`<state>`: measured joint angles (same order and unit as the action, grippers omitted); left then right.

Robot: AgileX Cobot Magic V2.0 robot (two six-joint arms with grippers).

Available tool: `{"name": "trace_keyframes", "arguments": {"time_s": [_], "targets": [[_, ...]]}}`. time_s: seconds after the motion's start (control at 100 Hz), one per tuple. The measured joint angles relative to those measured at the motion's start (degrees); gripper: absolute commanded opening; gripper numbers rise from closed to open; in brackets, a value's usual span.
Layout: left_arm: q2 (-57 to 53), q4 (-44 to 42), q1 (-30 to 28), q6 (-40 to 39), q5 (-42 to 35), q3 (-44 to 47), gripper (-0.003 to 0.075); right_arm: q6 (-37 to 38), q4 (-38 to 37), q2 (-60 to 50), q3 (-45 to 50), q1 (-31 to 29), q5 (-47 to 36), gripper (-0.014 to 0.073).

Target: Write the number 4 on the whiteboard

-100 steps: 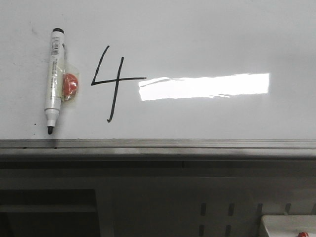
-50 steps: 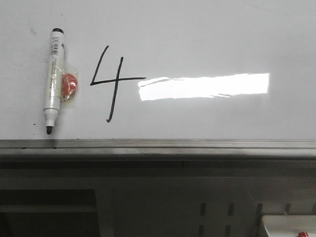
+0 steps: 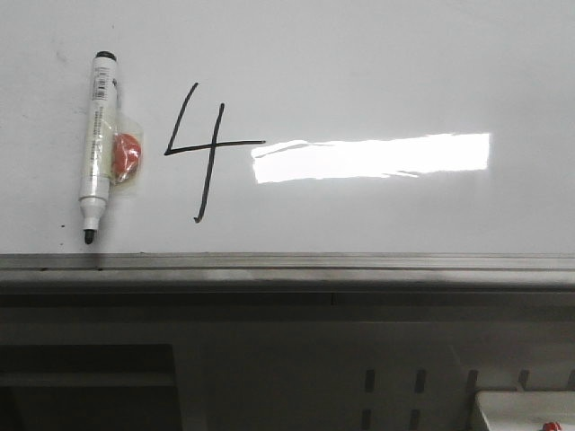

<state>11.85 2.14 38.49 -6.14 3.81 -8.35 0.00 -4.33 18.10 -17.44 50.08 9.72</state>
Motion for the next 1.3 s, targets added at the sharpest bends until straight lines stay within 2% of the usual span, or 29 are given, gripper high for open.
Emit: {"name": "trace_keyframes", "arguments": {"time_s": [0.12, 0.21, 0.49, 0.62, 0.74, 1.0, 1.3], "targets": [[0.0, -0.7, -0.7, 0.1, 0.0, 0.8, -0.002, 0.0, 0.0, 0.0, 0.0, 0.0, 0.0, -0.0064], [-0.1, -2.1, -4.0, 0.1, 0.1, 1.6, -0.002, 0.0, 0.0, 0.0, 0.0, 0.0, 0.0, -0.0064], [-9.8, -5.0, -23.7, 0.2, 1.3, 8.4, -0.002, 0.0, 0.0, 0.0, 0.1, 0.0, 0.0, -0.0064], [-12.2, -5.7, -33.3, 0.2, 1.3, 8.6, -0.002, 0.0, 0.0, 0.0, 0.1, 0.0, 0.0, -0.0064], [-12.2, -5.7, -38.9, 0.2, 2.5, 8.6, -0.002, 0.0, 0.0, 0.0, 0.2, 0.0, 0.0, -0.0064], [-12.2, -5.7, -40.9, 0.2, 15.3, 8.6, -0.002, 0.0, 0.0, 0.0, 0.2, 0.0, 0.0, -0.0064], [-12.2, -5.4, -40.9, 0.2, 15.9, 8.6, -0.002, 0.0, 0.0, 0.0, 0.2, 0.0, 0.0, -0.0064]]}}
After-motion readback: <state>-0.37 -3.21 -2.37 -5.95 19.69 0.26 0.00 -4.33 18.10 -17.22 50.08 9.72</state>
